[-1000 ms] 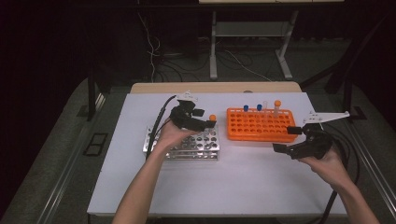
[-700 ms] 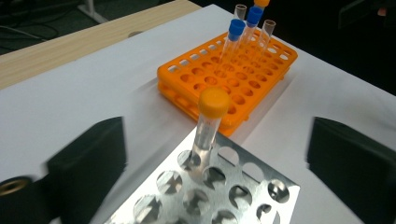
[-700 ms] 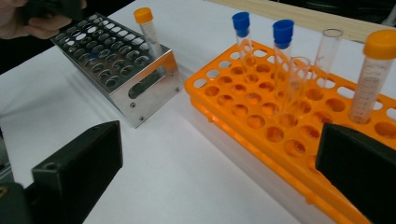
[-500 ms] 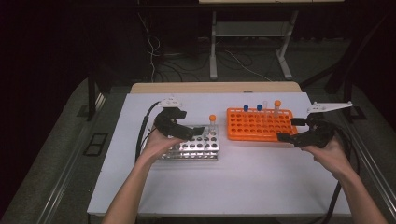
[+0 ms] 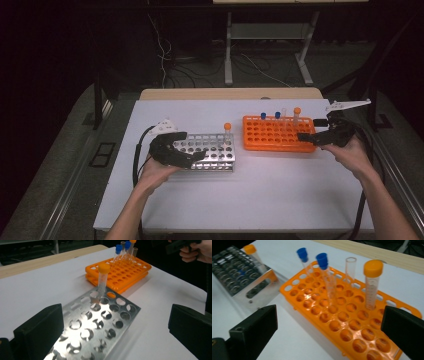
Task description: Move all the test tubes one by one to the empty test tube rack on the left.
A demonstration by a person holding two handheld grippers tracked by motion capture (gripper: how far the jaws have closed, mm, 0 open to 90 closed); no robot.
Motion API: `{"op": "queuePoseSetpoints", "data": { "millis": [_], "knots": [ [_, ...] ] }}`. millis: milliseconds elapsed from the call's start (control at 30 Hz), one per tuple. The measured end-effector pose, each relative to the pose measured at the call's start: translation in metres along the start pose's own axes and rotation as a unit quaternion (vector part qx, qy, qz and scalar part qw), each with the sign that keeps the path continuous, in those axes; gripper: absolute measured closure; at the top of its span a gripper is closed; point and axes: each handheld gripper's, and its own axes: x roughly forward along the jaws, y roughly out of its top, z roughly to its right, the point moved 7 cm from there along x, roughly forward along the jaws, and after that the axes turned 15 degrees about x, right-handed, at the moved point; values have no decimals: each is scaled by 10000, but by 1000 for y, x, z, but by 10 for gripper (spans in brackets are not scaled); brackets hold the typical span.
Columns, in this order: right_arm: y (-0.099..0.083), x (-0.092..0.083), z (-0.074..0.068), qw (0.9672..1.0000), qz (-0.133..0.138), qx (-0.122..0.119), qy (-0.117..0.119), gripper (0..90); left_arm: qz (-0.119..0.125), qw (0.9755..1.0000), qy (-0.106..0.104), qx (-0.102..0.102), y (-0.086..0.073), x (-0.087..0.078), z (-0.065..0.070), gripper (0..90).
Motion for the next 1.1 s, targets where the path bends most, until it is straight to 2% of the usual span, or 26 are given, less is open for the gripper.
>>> {"op": "queuePoseSetpoints", "data": {
  "millis": [233,300,500,567,633,700,767,967,1100],
  "knots": [
    [8,16,16,9998,-98,-18,-200,4,30,10000,8,-31,-14,-11,10,0],
    [9,20,20,9996,-129,-10,-239,4,82,9999,2,-72,-17,-12,15,0],
    [12,32,36,9990,-159,18,-425,4,40,9999,-62,-106,-32,-14,26,0],
    [13,35,40,9989,-152,5,-443,49,45,9999,-65,-122,-36,-15,28,0],
    [14,38,44,9988,-127,21,-477,51,43,9999,-61,-133,-38,-16,29,0],
    [14,41,49,9988,-112,37,-482,143,41,9999,-62,-133,-39,-17,31,0],
    [14,43,51,9987,-89,7,-500,157,44,9999,-65,-131,-41,-18,31,0],
    [14,52,53,9985,-87,-163,-523,330,24,9999,-37,-166,-47,-18,31,0],
    [15,58,54,9978,-49,-226,-618,432,15,9998,-49,-183,-51,-18,32,0]
  ]
}}
